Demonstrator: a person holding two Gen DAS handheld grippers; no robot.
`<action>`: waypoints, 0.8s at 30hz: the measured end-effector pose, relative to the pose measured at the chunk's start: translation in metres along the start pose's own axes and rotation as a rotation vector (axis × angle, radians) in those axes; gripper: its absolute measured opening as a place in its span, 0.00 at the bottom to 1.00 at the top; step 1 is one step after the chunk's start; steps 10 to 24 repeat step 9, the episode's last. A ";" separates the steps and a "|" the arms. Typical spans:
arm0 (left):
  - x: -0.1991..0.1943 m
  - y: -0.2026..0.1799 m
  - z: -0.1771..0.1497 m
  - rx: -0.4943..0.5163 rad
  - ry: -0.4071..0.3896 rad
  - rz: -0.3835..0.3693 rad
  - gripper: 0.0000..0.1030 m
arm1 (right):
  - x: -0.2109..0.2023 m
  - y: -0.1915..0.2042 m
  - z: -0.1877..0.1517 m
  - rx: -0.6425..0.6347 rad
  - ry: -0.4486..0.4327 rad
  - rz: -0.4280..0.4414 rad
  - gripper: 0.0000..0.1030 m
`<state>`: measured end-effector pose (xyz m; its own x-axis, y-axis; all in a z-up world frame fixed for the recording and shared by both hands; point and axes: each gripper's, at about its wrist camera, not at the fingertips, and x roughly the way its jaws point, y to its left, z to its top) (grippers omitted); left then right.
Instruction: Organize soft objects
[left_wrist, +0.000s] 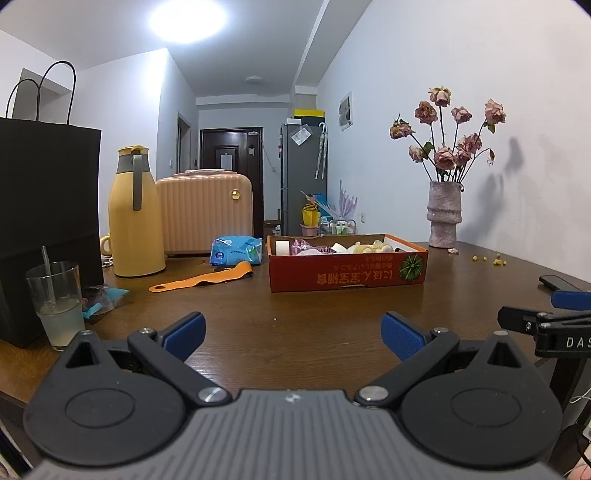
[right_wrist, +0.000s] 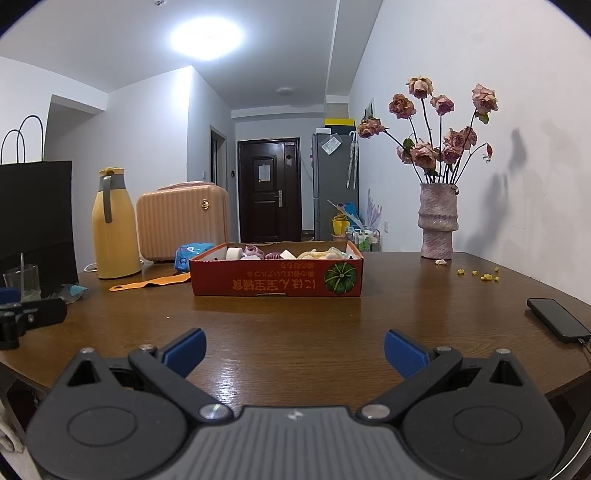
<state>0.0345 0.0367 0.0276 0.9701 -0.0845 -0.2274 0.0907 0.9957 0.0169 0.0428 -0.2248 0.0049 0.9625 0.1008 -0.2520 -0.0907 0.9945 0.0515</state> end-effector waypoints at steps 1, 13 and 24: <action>0.000 0.000 0.000 0.001 -0.002 -0.004 1.00 | 0.000 0.000 0.000 0.000 0.000 0.000 1.00; -0.005 -0.002 -0.003 0.020 -0.028 -0.014 1.00 | 0.000 0.003 -0.001 -0.009 0.003 0.008 1.00; -0.005 -0.002 -0.003 0.020 -0.028 -0.014 1.00 | 0.000 0.003 -0.001 -0.009 0.003 0.008 1.00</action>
